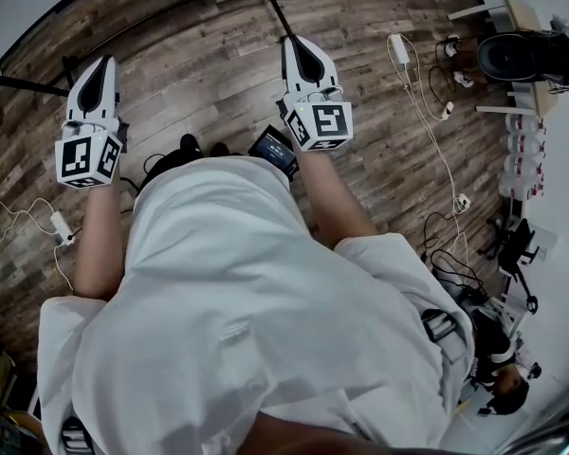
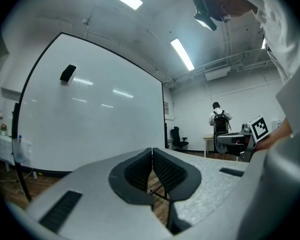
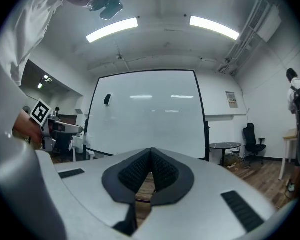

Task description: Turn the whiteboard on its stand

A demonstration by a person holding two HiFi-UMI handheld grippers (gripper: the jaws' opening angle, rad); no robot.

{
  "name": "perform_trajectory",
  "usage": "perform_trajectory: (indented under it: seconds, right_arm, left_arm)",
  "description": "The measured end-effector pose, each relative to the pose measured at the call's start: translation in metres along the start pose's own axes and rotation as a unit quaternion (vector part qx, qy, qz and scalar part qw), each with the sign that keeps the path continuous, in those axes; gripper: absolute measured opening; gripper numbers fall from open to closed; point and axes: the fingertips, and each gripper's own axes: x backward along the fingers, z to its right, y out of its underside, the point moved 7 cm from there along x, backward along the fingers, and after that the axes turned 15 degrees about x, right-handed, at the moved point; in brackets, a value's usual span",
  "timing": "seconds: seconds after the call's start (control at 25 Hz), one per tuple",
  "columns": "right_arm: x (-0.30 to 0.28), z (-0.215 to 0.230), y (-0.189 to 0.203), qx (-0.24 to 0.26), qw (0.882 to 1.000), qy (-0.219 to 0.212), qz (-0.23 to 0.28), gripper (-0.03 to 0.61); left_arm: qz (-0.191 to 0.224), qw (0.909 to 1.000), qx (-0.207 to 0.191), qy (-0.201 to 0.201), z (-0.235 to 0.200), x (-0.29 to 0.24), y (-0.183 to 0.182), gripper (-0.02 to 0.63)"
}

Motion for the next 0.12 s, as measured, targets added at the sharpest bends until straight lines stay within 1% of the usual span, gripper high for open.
perform_trajectory:
  seconds: [0.12]
  right_arm:
    - [0.0016, -0.0032, -0.0012, -0.003, 1.0, -0.008, 0.007, -0.003]
  left_arm:
    - [-0.001, 1.0, 0.004, -0.002, 0.0013, 0.0055, 0.0035, 0.011]
